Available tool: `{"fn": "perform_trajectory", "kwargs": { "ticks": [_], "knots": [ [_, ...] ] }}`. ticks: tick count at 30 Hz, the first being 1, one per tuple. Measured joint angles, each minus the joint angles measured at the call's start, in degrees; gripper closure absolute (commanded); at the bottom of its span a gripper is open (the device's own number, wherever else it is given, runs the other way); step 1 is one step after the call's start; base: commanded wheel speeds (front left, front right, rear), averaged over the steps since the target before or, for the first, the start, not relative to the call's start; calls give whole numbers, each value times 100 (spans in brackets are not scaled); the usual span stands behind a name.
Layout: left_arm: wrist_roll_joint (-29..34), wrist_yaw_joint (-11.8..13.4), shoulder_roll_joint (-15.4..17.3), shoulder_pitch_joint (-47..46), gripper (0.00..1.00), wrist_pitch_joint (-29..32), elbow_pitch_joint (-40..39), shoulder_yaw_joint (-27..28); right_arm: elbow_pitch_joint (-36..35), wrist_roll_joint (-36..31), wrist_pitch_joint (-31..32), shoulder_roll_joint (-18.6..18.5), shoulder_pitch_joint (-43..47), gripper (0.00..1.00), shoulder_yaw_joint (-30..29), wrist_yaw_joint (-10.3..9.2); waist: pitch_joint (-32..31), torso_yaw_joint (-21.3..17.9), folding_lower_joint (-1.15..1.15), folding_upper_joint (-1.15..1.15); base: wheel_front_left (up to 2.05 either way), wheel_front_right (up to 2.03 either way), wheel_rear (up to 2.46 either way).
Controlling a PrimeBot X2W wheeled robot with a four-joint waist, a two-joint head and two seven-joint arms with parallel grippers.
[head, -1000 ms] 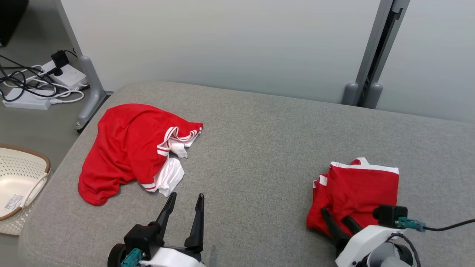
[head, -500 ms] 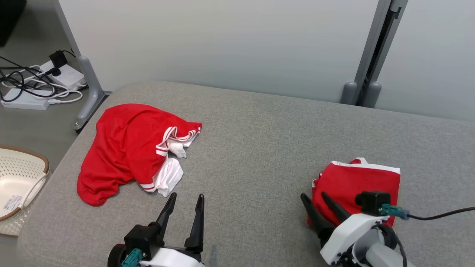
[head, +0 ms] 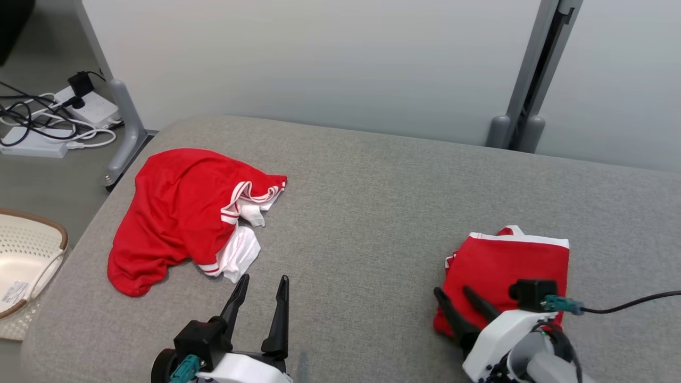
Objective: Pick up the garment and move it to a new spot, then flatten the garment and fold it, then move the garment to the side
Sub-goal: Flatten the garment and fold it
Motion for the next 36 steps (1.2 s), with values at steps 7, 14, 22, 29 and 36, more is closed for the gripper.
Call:
{"fn": "perform_trajectory", "kwargs": {
  "ticks": [7,14,22,29,36],
  "knots": [
    [0,3,1,21,0,0,-121,127,-527,-113,-108,-434,-47,0,-461,0,-90,-251,0,0,0,0,0],
    [10,16,-1,21,0,0,-275,268,-1603,-2231,-119,-917,309,0,-2157,0,-160,-688,0,0,0,0,0],
    [49,18,0,15,0,0,-324,345,-2759,-3995,-120,-499,1281,0,-3760,1,-188,-981,0,0,0,0,0],
    [49,18,0,70,0,0,-319,338,-3311,-4551,-120,-33,1951,0,-4492,1,-221,-1087,0,0,0,0,0],
    [152,9,0,183,0,0,-288,345,-3432,-4782,-120,116,2157,0,-4656,1,-197,-1167,0,0,0,0,0]
  ]
}}
